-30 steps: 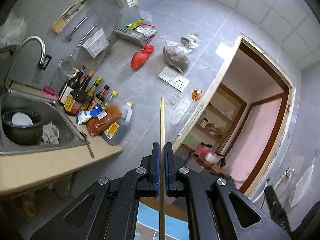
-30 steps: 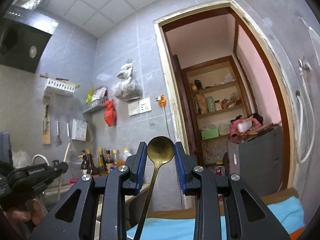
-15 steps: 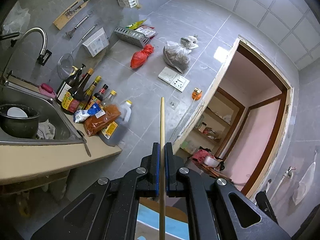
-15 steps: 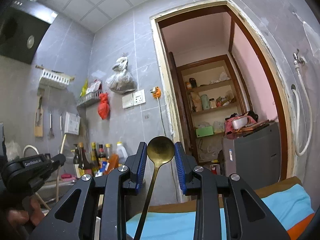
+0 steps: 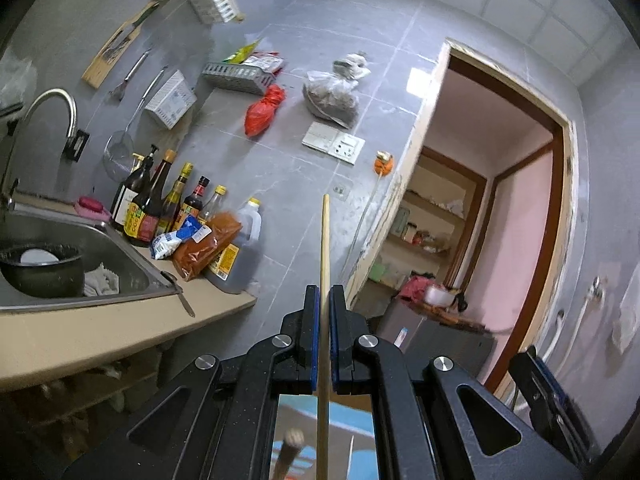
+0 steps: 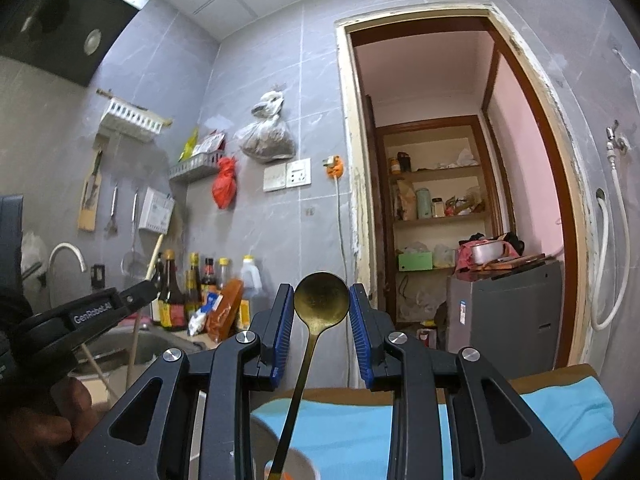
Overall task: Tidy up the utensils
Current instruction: 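Open the left tool over the holder while the right tool releases the gold spoon into it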
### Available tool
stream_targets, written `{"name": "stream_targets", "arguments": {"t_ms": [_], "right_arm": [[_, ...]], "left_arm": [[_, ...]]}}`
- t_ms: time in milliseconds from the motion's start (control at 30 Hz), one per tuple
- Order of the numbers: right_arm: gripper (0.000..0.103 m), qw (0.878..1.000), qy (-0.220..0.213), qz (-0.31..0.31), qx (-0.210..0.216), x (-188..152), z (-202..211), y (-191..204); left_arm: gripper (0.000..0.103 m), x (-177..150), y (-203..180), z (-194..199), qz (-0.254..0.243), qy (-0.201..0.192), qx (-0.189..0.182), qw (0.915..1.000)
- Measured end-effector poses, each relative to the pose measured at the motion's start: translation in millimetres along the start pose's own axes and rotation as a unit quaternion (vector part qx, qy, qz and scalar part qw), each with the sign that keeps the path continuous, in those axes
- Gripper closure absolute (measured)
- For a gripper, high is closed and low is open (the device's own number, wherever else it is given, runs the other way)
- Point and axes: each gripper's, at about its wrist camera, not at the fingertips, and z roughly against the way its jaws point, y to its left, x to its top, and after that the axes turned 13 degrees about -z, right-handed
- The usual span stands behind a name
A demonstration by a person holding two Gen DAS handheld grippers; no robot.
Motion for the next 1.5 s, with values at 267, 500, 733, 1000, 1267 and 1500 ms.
{"name": "stream_targets", "arguments": {"t_ms": [267, 500, 733, 1000, 1267, 1500], "right_arm": [[0.076, 0.999, 0.043, 0.008, 0.005, -4, 3, 0], [0.068, 0.996, 0.083, -0.011, 0.008, 4, 8, -4], [0.054, 0.995, 0.098, -0.029, -0.006, 33, 22, -10], [0.026, 0.992, 0.111, -0.042, -0.043, 73, 48, -30], [0.000, 0.990, 0.114, -0.043, -0.075, 103, 79, -53], [0.000, 0.989, 0.112, -0.031, -0.095, 117, 110, -75]], "left_arm": [[0.100, -12, -9, 3, -0.050, 0.074, -0.028, 0.9956], [0.089, -10, -10, 10, -0.043, 0.126, -0.056, 0.9895], [0.063, 8, -23, 19, -0.041, 0.157, -0.058, 0.9851], [0.017, 37, -54, 40, -0.063, 0.162, -0.047, 0.9836], [0.006, 46, -91, 61, -0.086, 0.161, -0.024, 0.9829], [0.005, 41, -117, 77, -0.103, 0.155, -0.011, 0.9825]]}}
